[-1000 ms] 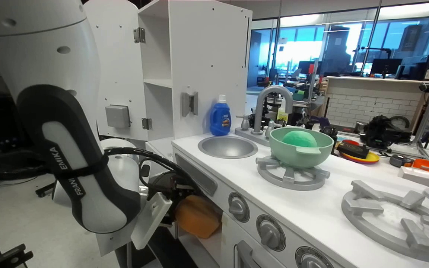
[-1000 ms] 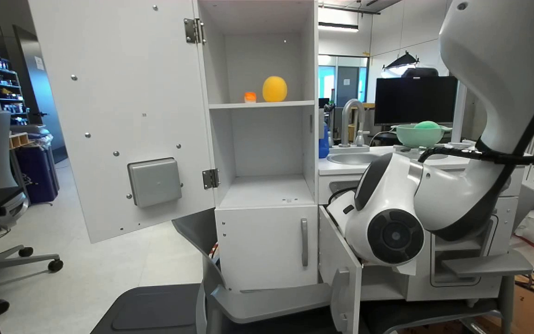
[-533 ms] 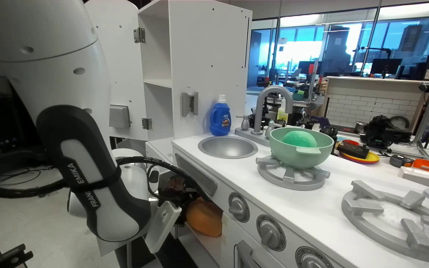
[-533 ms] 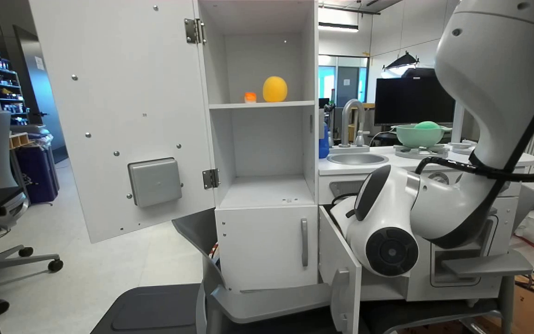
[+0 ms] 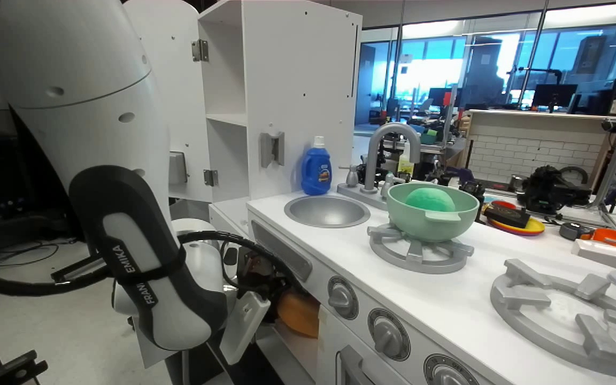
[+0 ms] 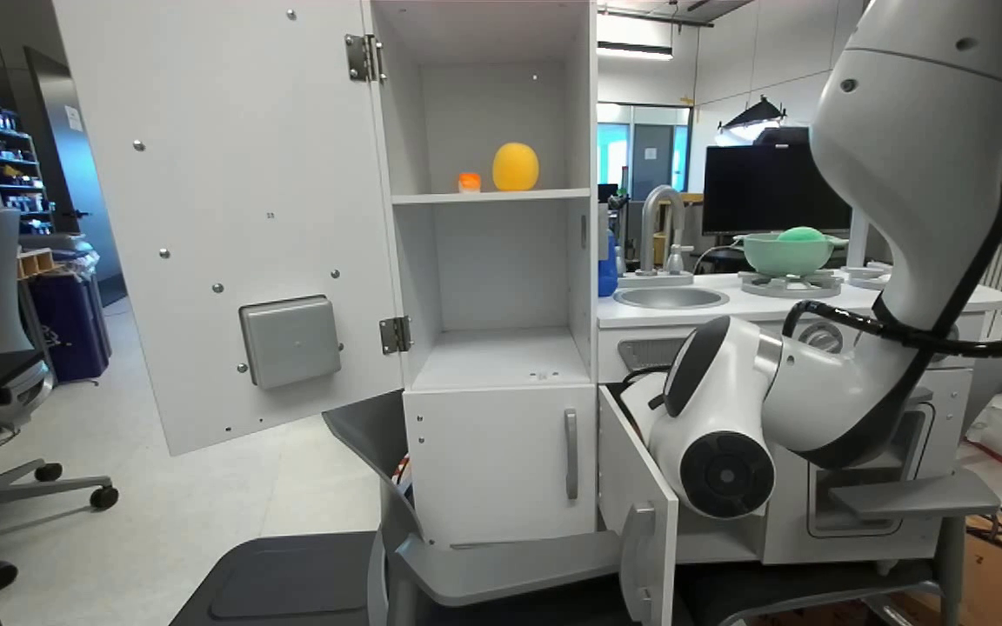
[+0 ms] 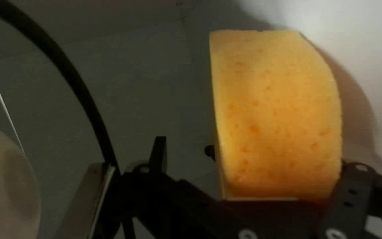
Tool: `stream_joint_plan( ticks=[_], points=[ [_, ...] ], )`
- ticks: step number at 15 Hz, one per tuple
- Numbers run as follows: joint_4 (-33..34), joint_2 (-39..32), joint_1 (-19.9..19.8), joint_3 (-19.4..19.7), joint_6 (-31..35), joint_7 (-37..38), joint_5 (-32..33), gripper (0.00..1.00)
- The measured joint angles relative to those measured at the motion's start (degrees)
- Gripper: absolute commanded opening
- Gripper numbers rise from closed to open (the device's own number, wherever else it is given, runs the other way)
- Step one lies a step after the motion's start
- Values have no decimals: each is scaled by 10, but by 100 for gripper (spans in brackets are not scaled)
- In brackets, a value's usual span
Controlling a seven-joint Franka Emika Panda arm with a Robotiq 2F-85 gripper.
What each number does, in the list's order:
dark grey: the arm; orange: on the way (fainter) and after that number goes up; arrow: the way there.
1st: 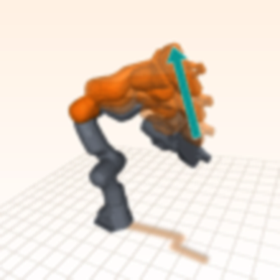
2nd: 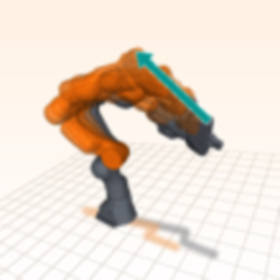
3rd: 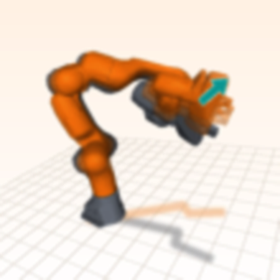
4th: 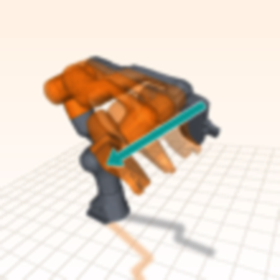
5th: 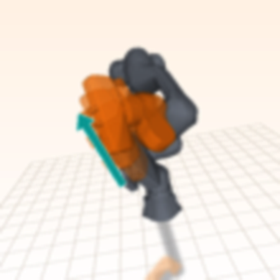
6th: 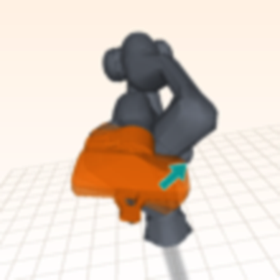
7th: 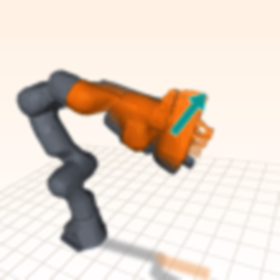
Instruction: Put the orange sponge and green plushie in the top compartment of the cabinet under the sink, then close the cabinet door
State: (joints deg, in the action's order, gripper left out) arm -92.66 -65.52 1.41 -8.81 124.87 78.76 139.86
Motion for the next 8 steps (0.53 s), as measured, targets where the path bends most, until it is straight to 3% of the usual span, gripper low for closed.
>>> stream_joint_plan(
  ticks=[8],
  points=[
    [-61, 39, -3, -1, 59, -130, -89, 100]
  ],
)
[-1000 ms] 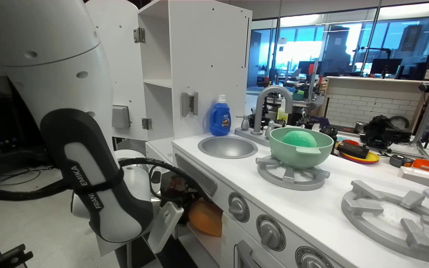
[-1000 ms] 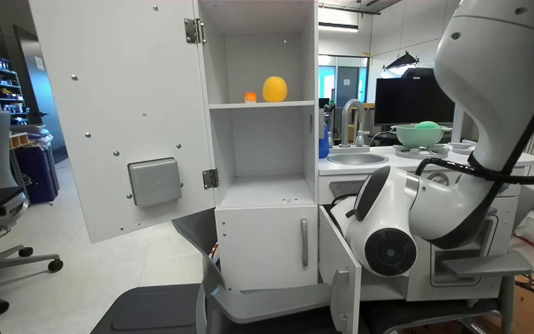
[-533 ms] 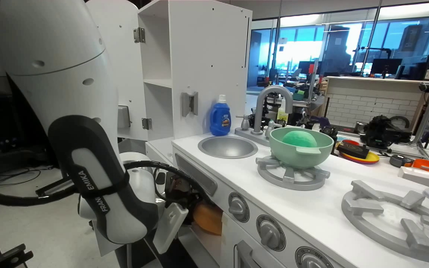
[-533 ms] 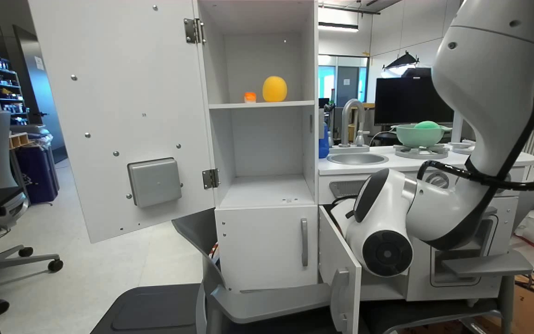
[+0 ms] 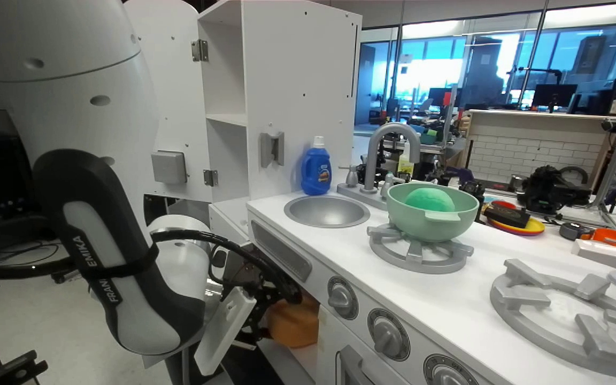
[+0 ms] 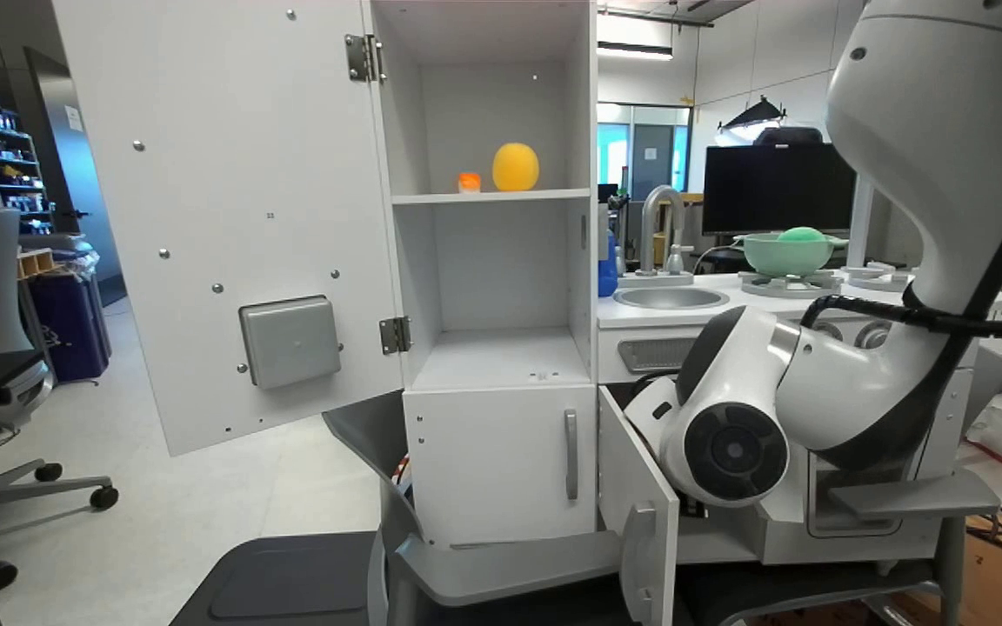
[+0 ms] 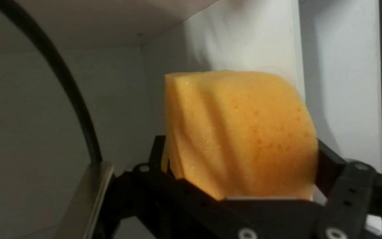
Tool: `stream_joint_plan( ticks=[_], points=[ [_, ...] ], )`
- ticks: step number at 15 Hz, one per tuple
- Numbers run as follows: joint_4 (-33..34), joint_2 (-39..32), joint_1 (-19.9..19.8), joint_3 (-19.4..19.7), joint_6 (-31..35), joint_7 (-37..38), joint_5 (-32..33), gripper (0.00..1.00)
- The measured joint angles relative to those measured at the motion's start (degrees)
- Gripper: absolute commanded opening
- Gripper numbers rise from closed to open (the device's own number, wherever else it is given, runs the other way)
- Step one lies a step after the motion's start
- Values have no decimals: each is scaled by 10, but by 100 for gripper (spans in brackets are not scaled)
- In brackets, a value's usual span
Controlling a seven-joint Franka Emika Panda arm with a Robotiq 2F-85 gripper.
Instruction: Put the orange sponge and green plushie in the top compartment of the cabinet under the sink, then close the cabinet door
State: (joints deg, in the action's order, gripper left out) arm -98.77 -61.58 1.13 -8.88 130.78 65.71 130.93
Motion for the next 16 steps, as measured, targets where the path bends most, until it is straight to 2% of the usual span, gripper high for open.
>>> stream_joint_plan(
  ticks=[7, 9, 12, 16],
  points=[
    [-89, 81, -8, -5, 68, -79, -29, 100],
    [-120, 121, -14, -8, 99, -117, -58, 100],
    [-174, 207, -29, -9, 176, -220, -136, 100],
    [-233, 319, -49, 1, 276, -392, -311, 100]
  ],
)
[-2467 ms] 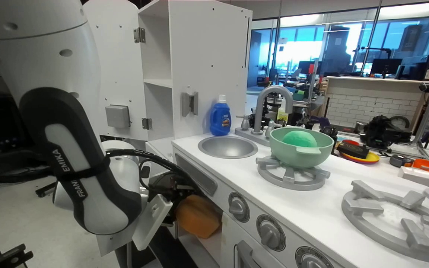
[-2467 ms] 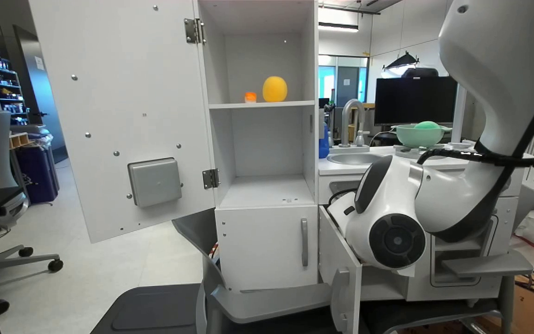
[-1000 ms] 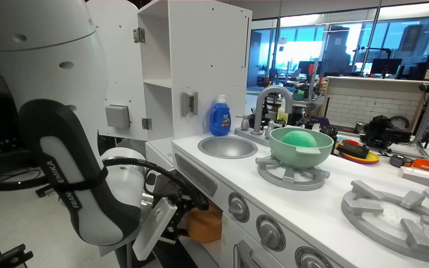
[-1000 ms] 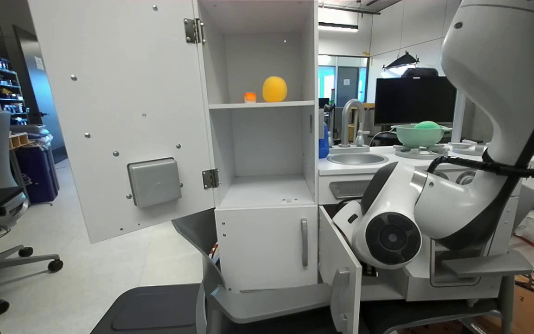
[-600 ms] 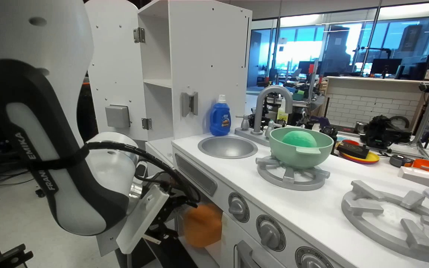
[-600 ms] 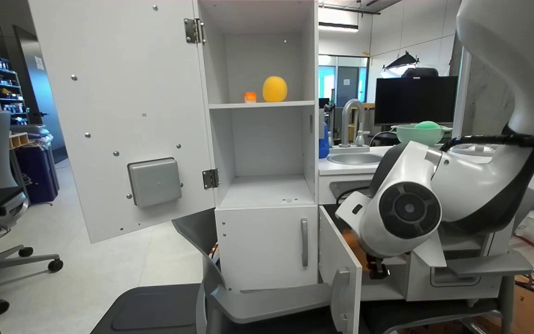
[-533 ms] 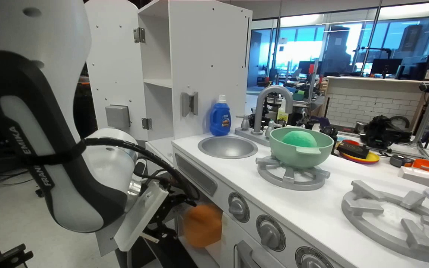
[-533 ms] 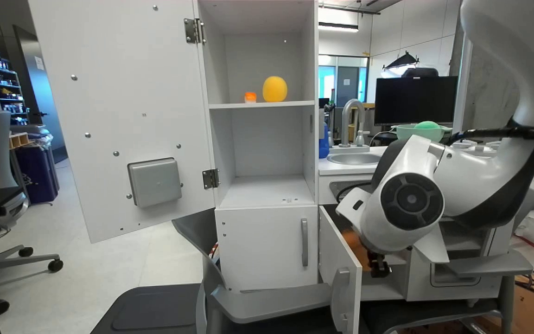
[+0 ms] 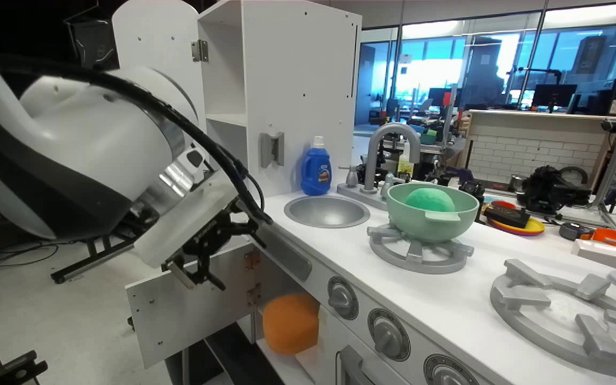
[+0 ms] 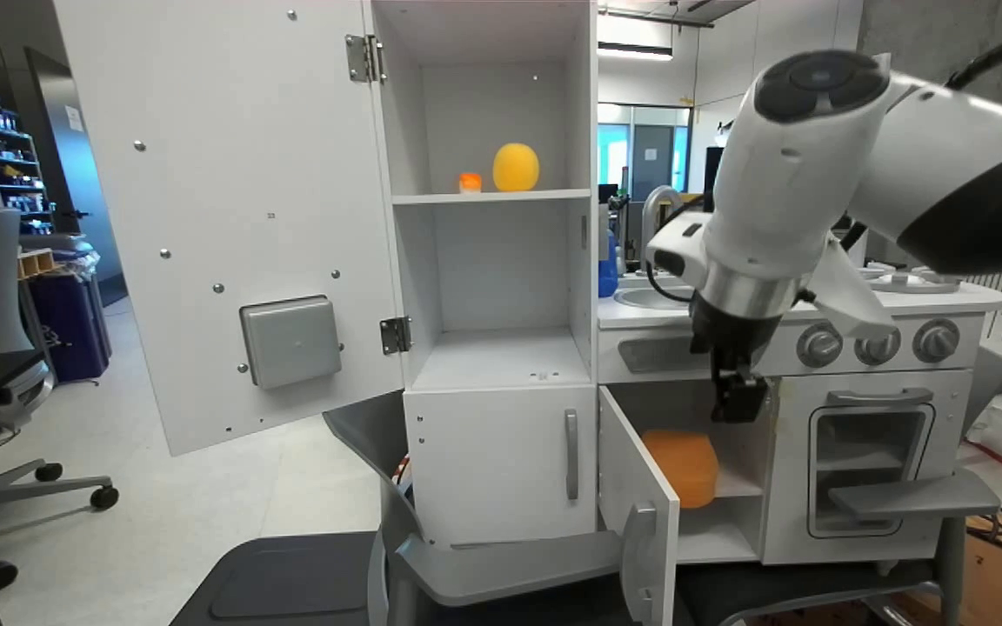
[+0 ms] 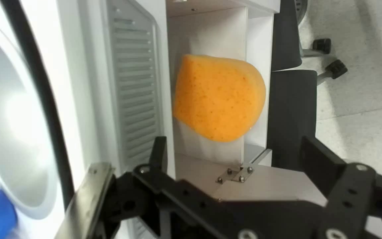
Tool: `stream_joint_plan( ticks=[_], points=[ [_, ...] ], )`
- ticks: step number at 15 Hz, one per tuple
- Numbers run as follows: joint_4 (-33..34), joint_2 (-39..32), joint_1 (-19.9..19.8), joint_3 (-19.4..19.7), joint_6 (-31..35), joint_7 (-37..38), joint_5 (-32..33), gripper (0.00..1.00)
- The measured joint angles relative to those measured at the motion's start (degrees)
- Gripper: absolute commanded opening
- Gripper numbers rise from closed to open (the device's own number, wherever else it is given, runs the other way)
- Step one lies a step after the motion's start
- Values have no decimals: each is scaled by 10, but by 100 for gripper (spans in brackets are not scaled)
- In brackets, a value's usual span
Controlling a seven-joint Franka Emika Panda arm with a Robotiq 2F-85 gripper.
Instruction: Put the orange sponge and green plushie in the top compartment of the cabinet under the sink, then close the cabinet door
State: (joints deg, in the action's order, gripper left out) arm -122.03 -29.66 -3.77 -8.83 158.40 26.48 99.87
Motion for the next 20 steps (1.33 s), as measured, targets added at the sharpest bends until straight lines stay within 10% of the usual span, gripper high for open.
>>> stream_joint_plan(
  ticks=[7, 13, 15, 20],
  points=[
    [-15, 72, -168, -137, 14, -247, -344, 100],
    [107, 69, -277, -272, -116, -370, -619, 100],
    [177, 69, -257, -250, -175, -377, -678, 100],
    [350, 52, -107, -53, -317, -391, -762, 100]
  ],
)
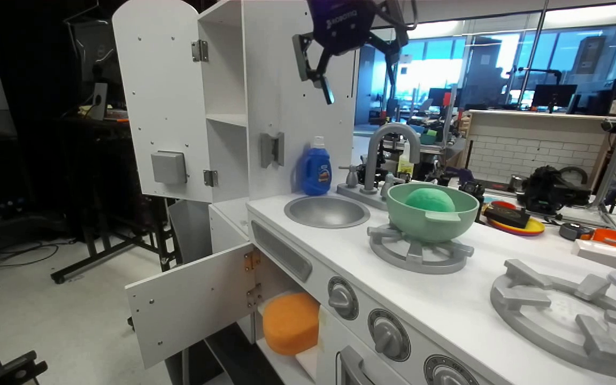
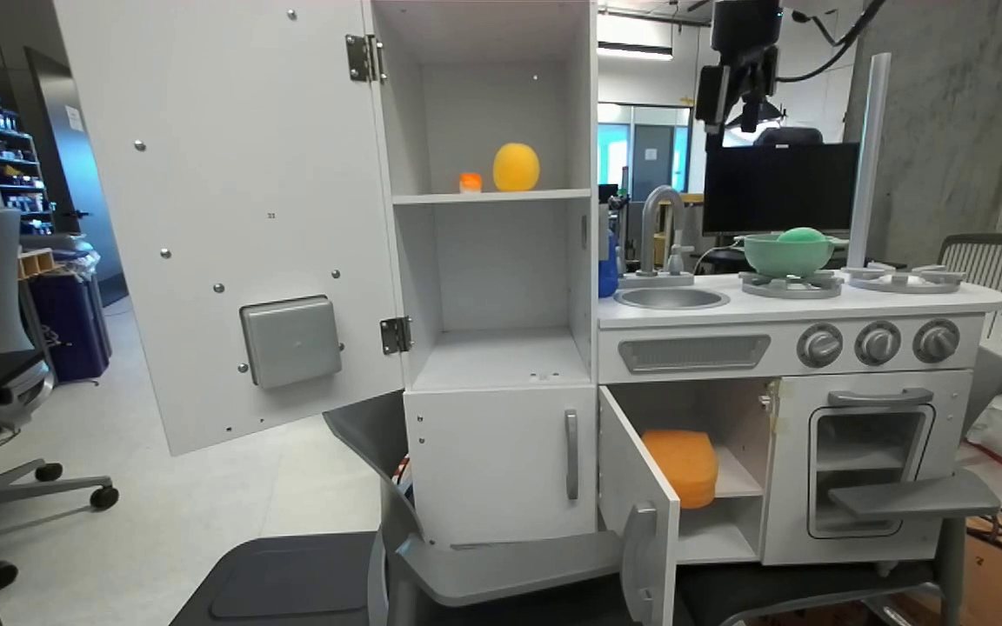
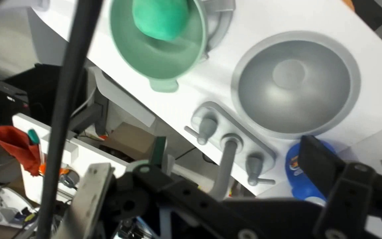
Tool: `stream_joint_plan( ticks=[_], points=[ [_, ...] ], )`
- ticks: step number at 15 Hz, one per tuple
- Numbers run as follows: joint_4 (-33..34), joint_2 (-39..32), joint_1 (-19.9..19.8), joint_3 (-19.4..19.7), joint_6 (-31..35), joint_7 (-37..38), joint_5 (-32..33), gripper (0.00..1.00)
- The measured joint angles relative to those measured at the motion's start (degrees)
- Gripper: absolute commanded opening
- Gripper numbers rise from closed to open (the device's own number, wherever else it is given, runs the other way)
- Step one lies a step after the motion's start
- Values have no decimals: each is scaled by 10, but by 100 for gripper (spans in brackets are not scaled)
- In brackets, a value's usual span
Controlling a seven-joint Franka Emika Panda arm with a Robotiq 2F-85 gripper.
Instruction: Put the orange sponge and green plushie in the top compartment of the cabinet under the sink, then close the cabinet door
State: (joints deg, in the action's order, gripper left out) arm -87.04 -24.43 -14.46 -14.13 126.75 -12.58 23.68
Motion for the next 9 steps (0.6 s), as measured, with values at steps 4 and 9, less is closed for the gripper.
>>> stream_joint_plan(
  ticks=[4, 9],
  points=[
    [117, -76, 6, 44, -92, 1, -4, 100],
    [251, -180, 41, 124, -173, -26, -42, 100]
  ],
)
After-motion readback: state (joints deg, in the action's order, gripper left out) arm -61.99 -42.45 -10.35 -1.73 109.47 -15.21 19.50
